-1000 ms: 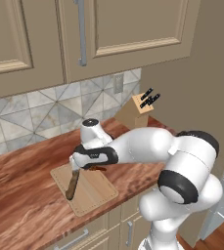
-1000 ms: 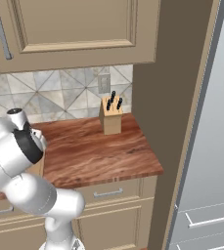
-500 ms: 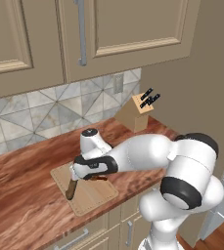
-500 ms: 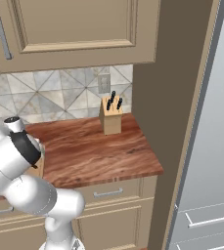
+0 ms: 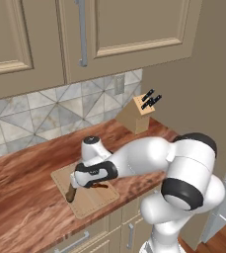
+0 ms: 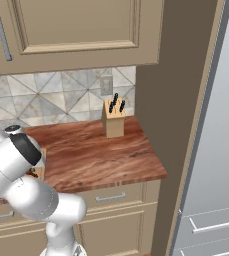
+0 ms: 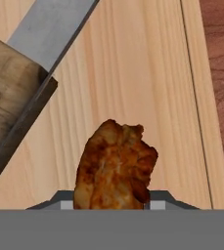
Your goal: Pick up the knife from the drawer and place it on the cutting board. Then place the meat from the plate to the cutting board.
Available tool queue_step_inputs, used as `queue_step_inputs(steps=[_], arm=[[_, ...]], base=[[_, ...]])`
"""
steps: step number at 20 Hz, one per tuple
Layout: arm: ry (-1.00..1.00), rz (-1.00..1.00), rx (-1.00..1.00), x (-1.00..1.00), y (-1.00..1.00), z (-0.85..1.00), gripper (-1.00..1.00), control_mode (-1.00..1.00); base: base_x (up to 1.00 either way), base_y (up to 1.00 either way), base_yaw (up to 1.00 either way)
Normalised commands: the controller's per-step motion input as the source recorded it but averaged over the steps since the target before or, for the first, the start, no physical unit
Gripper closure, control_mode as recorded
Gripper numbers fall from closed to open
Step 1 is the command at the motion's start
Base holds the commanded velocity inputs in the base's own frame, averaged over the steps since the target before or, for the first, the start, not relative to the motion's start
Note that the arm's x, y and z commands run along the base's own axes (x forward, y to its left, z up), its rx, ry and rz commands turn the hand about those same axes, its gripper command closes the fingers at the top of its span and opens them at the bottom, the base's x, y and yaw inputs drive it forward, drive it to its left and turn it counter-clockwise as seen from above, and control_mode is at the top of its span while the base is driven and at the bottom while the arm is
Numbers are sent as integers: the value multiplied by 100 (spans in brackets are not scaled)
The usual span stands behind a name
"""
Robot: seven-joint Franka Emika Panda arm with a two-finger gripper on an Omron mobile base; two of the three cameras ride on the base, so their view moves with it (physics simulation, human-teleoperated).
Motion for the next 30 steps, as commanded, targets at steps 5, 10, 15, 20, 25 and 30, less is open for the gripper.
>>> queue_step_inputs(steps=[5,10,15,20,25,30], arm=[[0,0,0,0,8,-8,-100,-100],[0,0,0,0,0,0,-100,-100],[-2,-1,1,-22,-5,32,-100,-100],[-20,-5,1,-73,-8,100,-100,-100],[-24,-3,0,-100,-43,100,-100,-100],[-37,0,0,-100,-80,100,-100,-100]], base=[[0,0,0],[0,0,0],[0,0,0],[0,0,0],[0,0,0],[0,0,0]])
